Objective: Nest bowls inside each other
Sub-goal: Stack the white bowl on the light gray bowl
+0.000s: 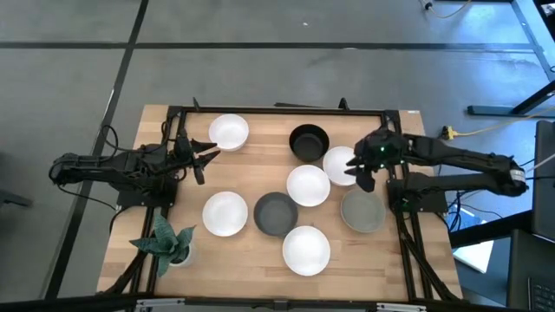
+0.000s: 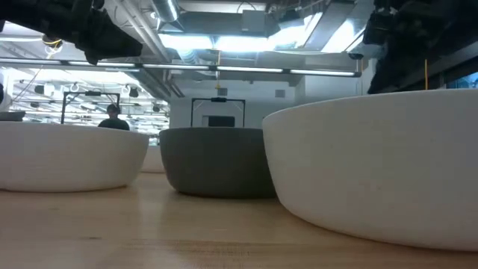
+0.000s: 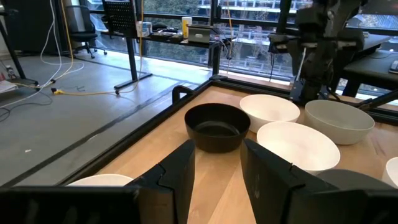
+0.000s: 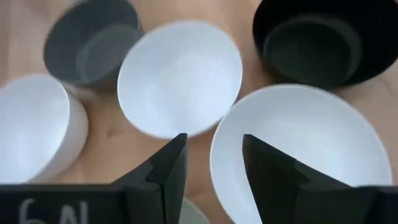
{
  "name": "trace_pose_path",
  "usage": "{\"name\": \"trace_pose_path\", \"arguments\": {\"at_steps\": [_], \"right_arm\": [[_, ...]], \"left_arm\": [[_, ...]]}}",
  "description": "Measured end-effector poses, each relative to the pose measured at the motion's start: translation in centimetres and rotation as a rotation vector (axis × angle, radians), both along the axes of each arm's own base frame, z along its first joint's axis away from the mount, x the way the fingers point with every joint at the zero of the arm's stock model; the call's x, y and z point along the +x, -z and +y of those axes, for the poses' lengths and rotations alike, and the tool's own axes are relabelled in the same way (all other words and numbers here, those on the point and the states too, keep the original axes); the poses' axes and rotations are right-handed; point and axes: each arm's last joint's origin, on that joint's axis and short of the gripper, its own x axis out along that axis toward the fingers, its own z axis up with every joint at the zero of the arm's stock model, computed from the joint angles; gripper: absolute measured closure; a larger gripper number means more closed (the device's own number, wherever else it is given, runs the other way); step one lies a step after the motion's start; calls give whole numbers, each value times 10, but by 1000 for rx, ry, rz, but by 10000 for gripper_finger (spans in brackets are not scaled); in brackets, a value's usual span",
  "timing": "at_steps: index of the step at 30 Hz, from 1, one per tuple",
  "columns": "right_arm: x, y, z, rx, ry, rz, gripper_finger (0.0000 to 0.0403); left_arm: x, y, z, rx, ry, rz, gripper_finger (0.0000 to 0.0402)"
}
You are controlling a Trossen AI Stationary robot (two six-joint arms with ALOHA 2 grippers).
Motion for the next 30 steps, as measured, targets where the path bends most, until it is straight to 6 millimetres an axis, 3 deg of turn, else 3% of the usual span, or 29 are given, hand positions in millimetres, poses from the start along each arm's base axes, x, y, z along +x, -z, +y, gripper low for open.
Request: {"name": "trace_pose_path", "arguments": {"at_steps": [8,13,30], "right_arm": [[14,11,19,-18,-34,88,247],[27,25,27,-115,-63,191,247],[57,71,39,-177,-104,447,247]], "left_arm": [[0,0,0,0,0,0,278],[0,0,0,0,0,0,278],[0,0,0,0,0,0,278]]}}
